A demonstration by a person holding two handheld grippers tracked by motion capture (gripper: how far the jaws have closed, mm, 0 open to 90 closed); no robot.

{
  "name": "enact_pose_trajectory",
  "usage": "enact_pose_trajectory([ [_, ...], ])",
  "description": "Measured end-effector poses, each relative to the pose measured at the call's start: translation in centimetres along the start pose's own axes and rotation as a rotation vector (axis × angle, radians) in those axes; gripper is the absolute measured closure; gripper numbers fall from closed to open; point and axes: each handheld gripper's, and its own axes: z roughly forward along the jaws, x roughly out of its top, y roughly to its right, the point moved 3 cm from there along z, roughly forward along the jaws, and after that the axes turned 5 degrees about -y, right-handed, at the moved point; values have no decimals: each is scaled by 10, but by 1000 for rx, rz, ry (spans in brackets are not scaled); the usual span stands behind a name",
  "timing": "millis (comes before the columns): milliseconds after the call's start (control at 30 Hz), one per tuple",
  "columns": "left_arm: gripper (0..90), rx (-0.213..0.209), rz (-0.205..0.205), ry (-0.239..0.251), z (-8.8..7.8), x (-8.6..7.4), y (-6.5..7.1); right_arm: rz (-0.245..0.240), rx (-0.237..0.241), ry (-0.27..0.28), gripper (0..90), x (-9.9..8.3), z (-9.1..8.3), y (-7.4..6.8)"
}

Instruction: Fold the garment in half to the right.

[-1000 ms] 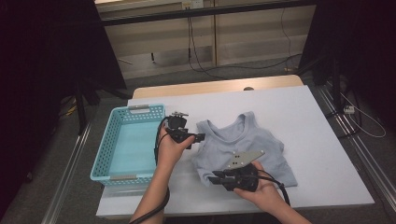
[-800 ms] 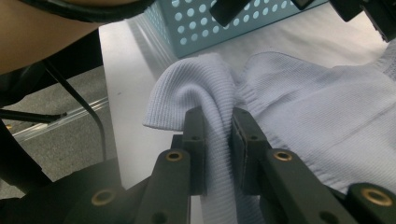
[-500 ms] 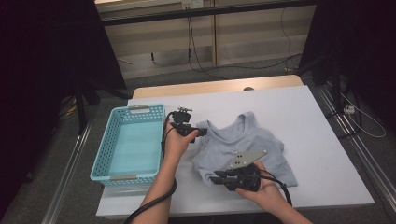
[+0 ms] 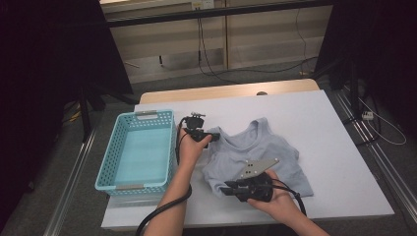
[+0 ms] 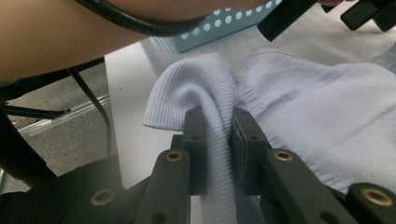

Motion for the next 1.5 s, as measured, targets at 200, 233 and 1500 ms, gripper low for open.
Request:
enact_pose_trajectory([
  [200,392,28,12,3,4,3,4,-4,-3,-9,781,0,2,0],
  [233,426,24,7,-2,4,3,7,-7,-3,-8,781,0,2,0],
  [1500,859,28,-192,-83,-61,15,-21,-72,16,16,779,14,16,-13],
])
